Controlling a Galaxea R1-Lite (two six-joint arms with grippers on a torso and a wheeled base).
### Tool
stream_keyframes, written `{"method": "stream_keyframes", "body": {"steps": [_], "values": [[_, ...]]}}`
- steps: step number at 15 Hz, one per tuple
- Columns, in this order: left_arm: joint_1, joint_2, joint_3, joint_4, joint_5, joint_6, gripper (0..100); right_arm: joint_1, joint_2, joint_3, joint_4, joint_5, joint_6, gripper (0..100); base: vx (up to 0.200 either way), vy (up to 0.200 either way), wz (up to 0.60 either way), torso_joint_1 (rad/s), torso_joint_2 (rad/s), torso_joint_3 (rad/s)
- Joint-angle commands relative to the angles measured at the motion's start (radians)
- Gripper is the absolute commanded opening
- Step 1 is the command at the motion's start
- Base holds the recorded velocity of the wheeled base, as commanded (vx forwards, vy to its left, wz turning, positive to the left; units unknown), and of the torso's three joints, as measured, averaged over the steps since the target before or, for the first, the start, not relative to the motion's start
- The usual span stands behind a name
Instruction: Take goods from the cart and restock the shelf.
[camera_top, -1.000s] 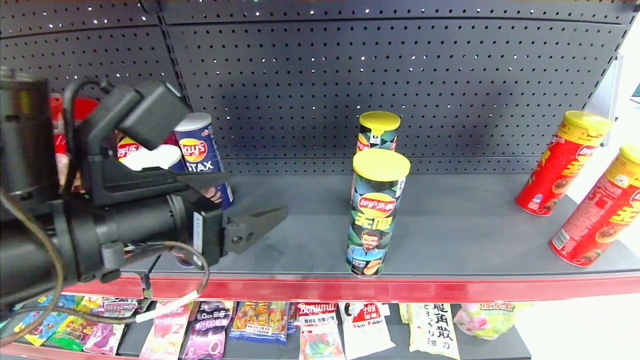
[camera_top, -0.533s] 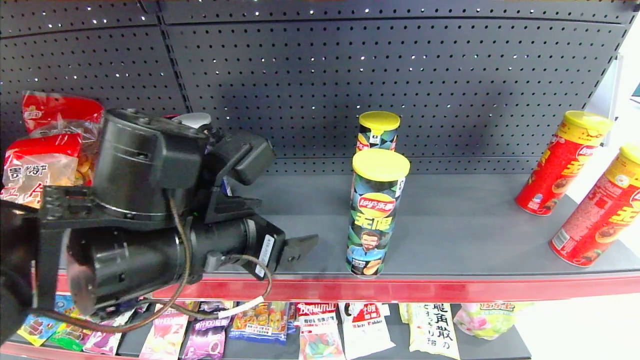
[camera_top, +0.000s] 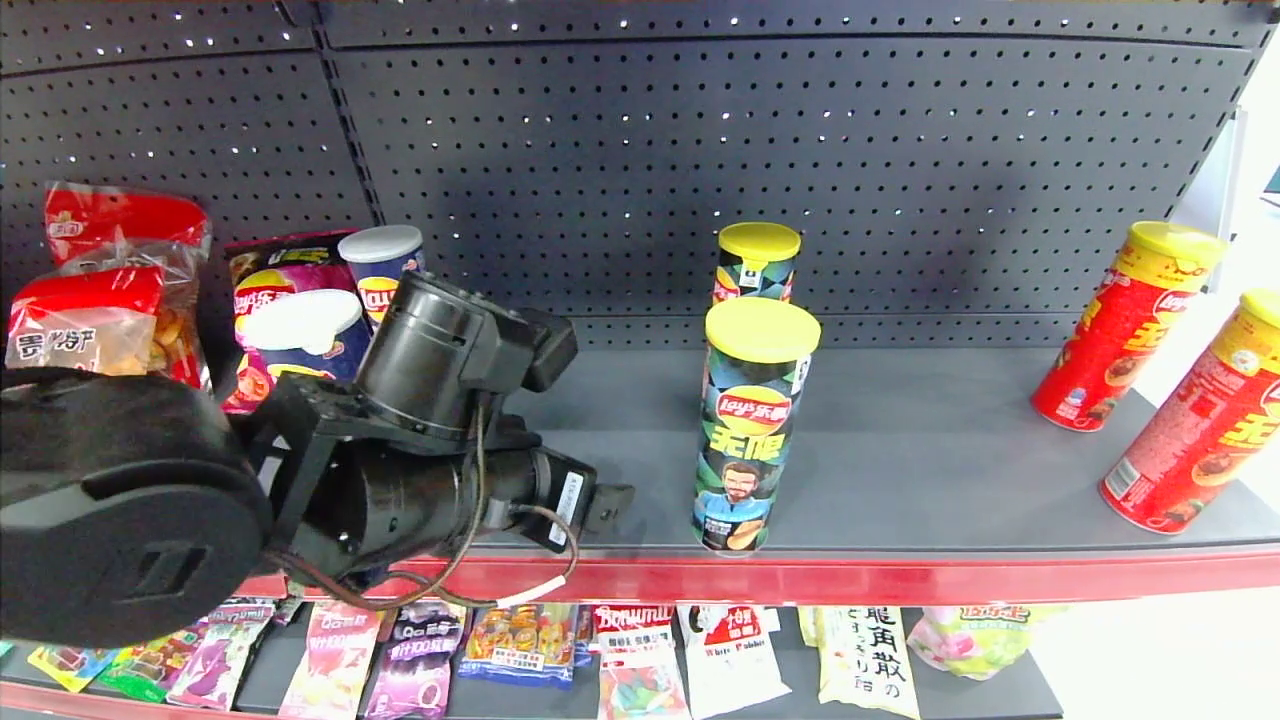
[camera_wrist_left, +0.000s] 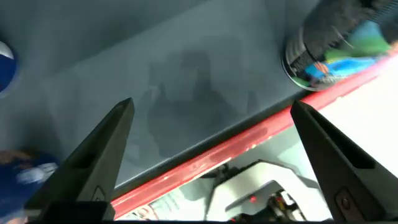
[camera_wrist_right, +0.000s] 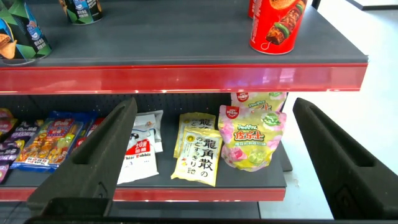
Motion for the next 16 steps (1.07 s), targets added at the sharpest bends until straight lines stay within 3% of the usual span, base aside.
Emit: {"method": "stream_keyframes", "body": {"steps": [1,6,10,14,16], "values": [[0.001,0.06,-0.021,0.002,0.001,-0.011,100,0.0,0.001,0.0,0.0,0.0,0.0,100,0.0,0.0,0.0,0.0,0.0,0.0],[0.001,0.178,-0.119,0.008,0.006,-0.014,100,0.0,0.001,0.0,0.0,0.0,0.0,100,0.0,0.0,0.0,0.0,0.0,0.0],[0.003,0.212,-0.127,0.025,0.012,-0.016,100,0.0,0.001,0.0,0.0,0.0,0.0,100,0.0,0.0,0.0,0.0,0.0,0.0],[0.009,0.262,-0.181,0.027,0.018,-0.057,100,0.0,0.001,0.0,0.0,0.0,0.0,100,0.0,0.0,0.0,0.0,0.0,0.0],[0.009,0.278,-0.205,0.027,0.016,-0.057,100,0.0,0.001,0.0,0.0,0.0,0.0,100,0.0,0.0,0.0,0.0,0.0,0.0]]}}
